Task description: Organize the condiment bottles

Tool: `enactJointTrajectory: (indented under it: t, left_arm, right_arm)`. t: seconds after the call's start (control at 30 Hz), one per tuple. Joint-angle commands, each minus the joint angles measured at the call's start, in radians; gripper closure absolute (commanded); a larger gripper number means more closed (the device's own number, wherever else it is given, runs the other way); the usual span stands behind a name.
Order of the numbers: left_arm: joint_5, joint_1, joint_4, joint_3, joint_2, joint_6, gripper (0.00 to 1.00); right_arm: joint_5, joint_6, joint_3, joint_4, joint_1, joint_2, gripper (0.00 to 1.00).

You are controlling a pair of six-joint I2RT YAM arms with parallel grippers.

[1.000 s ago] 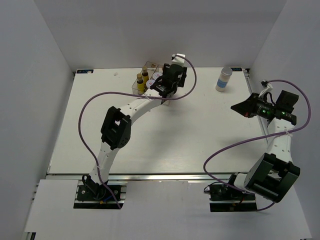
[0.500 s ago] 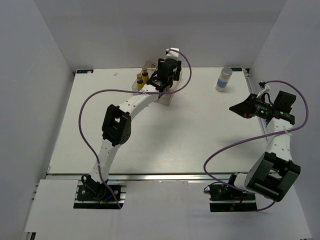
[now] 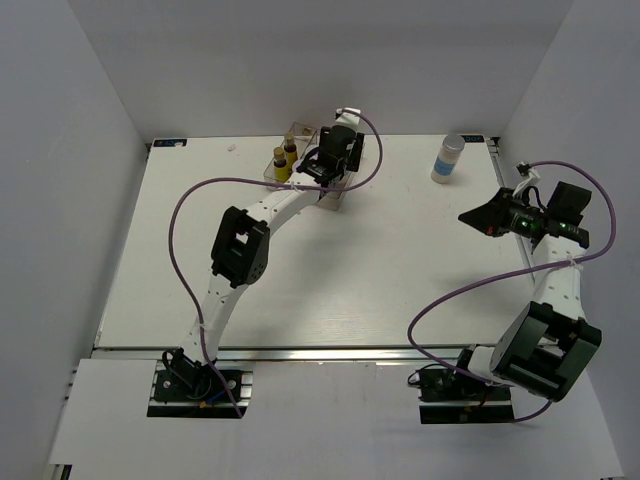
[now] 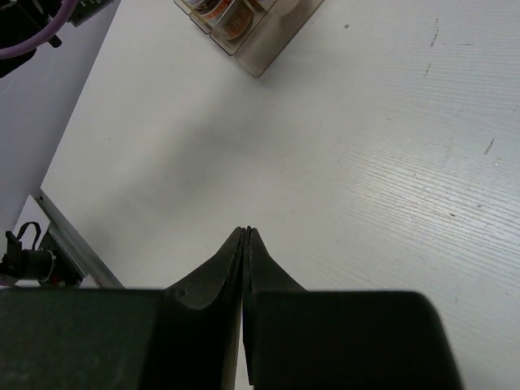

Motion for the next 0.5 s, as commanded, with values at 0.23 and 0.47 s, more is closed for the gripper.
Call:
enactJointTrajectory:
  t: [0.23,0.47]
  left_arm:
    - [0.016,0.014,0.055,0.056,-0.007,0.008,0.68]
    - [0.059,0.015,0.043,0.062,-0.019,0.009,0.1]
  right_arm:
    - [-0.008,-0.023,-0.009,0.025,0.011,0.015,0.9]
    - [-0.001,-0.033,-0.003,0.019,0.015,0.021,0.85]
